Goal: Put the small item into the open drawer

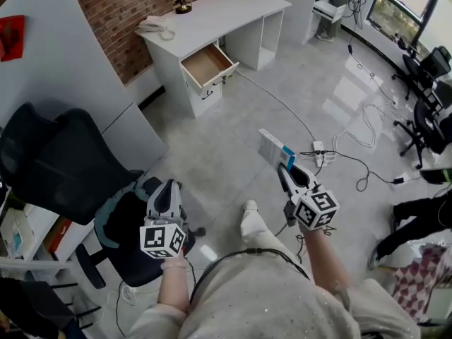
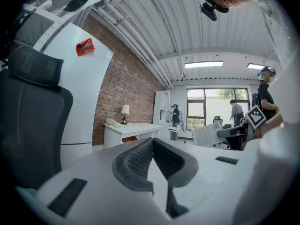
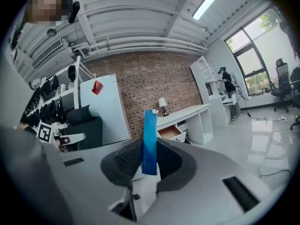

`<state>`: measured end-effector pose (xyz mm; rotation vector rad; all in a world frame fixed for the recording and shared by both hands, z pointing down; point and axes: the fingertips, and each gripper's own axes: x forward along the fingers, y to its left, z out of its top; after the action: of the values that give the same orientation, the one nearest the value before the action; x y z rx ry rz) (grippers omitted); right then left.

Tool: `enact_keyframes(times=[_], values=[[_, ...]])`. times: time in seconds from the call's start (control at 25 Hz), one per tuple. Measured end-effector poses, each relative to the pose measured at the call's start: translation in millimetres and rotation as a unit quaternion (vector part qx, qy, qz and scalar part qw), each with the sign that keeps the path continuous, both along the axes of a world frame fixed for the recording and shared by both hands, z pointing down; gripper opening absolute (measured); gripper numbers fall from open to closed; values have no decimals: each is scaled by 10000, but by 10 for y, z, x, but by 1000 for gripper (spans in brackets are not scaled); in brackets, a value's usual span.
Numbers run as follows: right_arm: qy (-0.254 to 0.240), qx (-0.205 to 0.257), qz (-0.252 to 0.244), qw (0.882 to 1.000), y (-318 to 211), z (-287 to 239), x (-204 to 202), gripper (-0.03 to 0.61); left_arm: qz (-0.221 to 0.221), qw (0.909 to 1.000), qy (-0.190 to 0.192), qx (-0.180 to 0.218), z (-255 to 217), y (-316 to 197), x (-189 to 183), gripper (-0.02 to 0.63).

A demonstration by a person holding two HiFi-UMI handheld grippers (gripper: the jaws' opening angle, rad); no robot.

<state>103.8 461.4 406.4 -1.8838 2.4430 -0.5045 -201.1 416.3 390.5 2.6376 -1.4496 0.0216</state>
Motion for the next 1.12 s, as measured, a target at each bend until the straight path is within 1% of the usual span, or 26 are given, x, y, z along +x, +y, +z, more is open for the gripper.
enact_keyframes(times=[0.32, 0.6, 0.84, 1.0, 1.12], values=[[22, -153, -103, 9998, -715, 72, 326, 80, 22, 10000, 7, -5, -5, -677, 418, 6], [24, -349, -207, 9992, -1332, 175, 640, 80, -205, 9998, 41, -52, 6, -1312, 636, 5], [25, -411, -369, 9985, -1881, 258, 872, 80, -413, 9991, 21, -19, 25, -1844, 819, 6], [34, -427, -458, 9980, -2188, 314, 1041, 80, -500, 9987, 53, 48, 28, -2126, 987, 6], [16, -423, -477, 9980, -2385, 322, 1119, 80, -497, 9988, 21, 10, 64, -2282, 1082, 6]])
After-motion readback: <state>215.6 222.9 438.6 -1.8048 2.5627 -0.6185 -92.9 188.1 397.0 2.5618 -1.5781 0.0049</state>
